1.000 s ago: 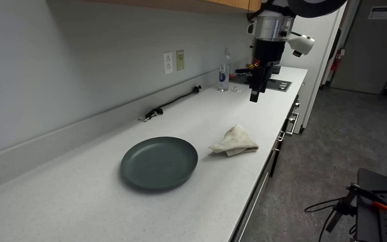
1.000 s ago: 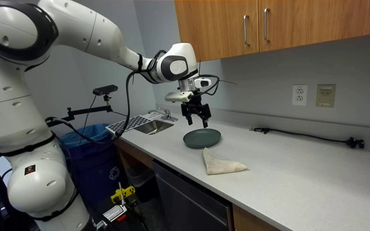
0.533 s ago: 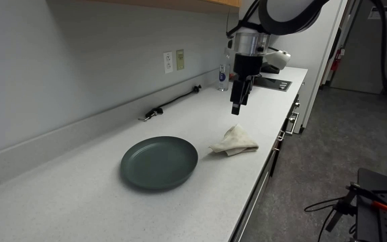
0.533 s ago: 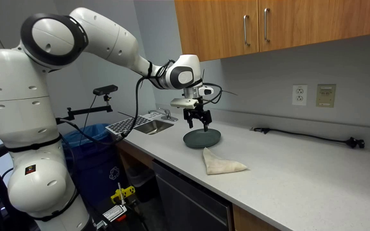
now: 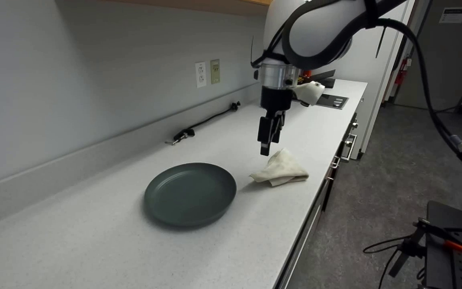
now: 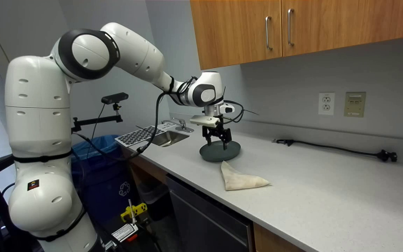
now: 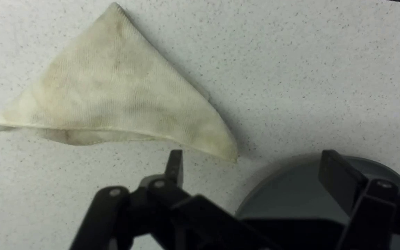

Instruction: Unfold the towel

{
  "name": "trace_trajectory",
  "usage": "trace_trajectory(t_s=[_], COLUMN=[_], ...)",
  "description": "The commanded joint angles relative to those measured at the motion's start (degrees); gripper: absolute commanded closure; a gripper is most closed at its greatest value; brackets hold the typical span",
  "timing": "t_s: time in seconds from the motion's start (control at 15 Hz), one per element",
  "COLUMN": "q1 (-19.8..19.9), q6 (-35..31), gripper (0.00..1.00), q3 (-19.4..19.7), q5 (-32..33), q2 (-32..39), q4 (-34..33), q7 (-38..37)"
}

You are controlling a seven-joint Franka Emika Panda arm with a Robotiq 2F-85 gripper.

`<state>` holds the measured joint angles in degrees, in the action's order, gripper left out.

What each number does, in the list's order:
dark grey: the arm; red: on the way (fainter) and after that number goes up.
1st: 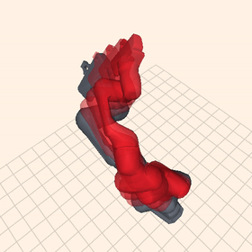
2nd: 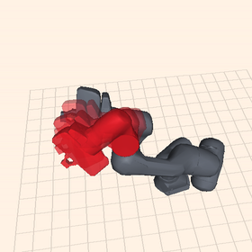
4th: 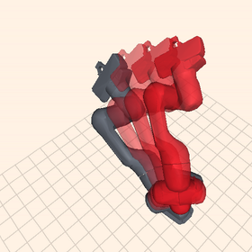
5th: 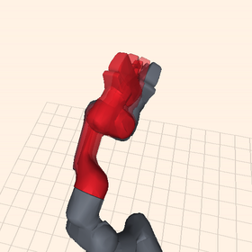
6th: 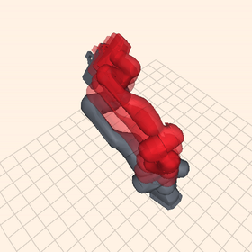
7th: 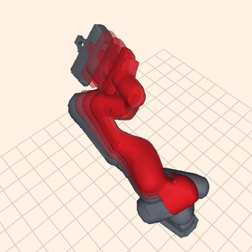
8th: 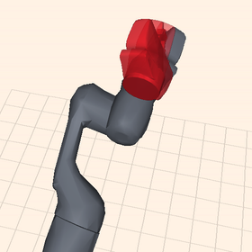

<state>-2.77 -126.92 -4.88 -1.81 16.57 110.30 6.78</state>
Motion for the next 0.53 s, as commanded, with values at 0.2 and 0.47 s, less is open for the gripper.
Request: trace_trajectory(t_s=[0.2, 0.47], q1=[-0.1, -0.1], q6=[0.1, -0.7], gripper=[0.00, 0.00], q3=[0.1, 0.2], q5=[0.0, -0.2], q2=[1.8, 2.3], q4=[-0.7, -1.3], q7=[-0.1, -0.7])
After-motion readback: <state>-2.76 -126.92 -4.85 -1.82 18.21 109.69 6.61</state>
